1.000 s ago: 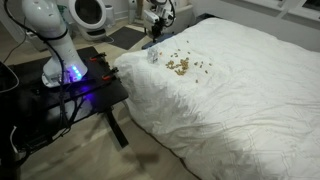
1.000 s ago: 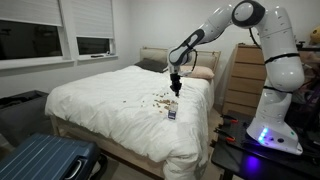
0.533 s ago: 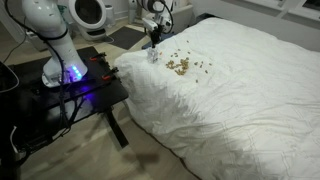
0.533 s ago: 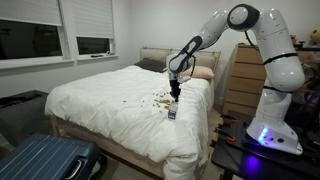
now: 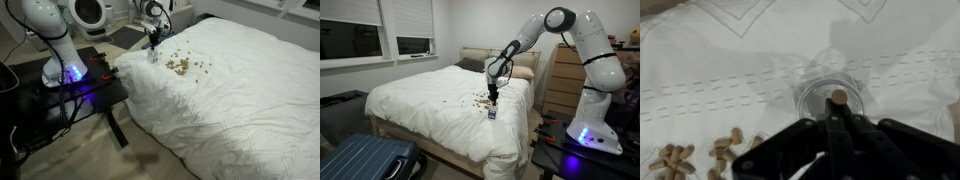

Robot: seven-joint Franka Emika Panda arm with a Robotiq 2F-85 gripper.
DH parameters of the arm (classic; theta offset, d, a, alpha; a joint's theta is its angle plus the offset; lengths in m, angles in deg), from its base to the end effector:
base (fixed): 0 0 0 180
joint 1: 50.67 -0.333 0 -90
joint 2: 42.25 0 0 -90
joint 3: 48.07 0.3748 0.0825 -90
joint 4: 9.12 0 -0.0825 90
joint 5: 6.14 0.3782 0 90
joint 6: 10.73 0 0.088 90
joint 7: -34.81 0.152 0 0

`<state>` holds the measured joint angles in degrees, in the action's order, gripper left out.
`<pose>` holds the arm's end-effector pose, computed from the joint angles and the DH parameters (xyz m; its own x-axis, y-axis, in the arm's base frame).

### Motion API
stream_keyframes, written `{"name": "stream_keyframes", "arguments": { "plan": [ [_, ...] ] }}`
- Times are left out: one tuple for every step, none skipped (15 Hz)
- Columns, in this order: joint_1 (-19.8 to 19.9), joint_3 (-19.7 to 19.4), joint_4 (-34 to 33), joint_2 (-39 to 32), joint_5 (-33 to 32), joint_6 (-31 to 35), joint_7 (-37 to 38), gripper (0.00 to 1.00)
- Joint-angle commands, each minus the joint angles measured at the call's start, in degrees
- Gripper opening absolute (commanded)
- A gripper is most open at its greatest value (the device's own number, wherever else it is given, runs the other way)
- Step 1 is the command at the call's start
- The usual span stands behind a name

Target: Pick some objects from the bed and put them in the clear bottle

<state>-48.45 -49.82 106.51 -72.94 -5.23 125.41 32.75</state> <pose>0.5990 -0.0407 0.1792 0.9834 -0.0422 -0.1765 -0.0428 -0.9991 0.0004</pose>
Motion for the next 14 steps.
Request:
{"name": "stream_keyframes", "arguments": {
  "plan": [
    [-0.2, 0.1, 1.3, 0.0, -1.4, 3.7, -0.6, 0.01],
    [-0.2, 0.1, 1.3, -0.2, -1.4, 4.5, -0.6, 0.01],
    [-0.3, 0.0, 1.5, -0.5, -1.7, 5.6, -0.5, 0.01],
    [-0.4, 0.0, 1.6, -0.6, -1.8, 6.2, -0.5, 0.01],
    [-0.4, 0.0, 1.7, -0.7, -1.8, 6.8, -0.6, 0.01],
    [-0.4, 0.0, 1.8, -0.9, -1.8, 7.3, -0.5, 0.01],
    [-0.5, 0.0, 1.8, -1.0, -1.7, 7.6, -0.4, 0.01],
    [-0.5, 0.0, 1.7, -1.1, -1.7, 7.5, -0.3, 0.29],
    [-0.5, 0.1, 1.9, -1.1, -1.6, 7.8, -0.4, 0.29],
    [-0.6, 0.0, 2.0, -1.1, -1.7, 8.0, -0.4, 0.36],
    [-0.6, 0.0, 2.2, -1.0, -1.8, 8.4, -0.4, 0.43],
    [-0.7, 0.0, 2.2, -1.0, -1.8, 8.6, -0.3, 0.52],
    [-0.7, -0.1, 2.3, -1.0, -1.9, 8.9, -0.3, 0.59],
    [-0.7, 0.0, 2.4, -0.9, -1.8, 9.0, -0.3, 0.67]
  ]
}}
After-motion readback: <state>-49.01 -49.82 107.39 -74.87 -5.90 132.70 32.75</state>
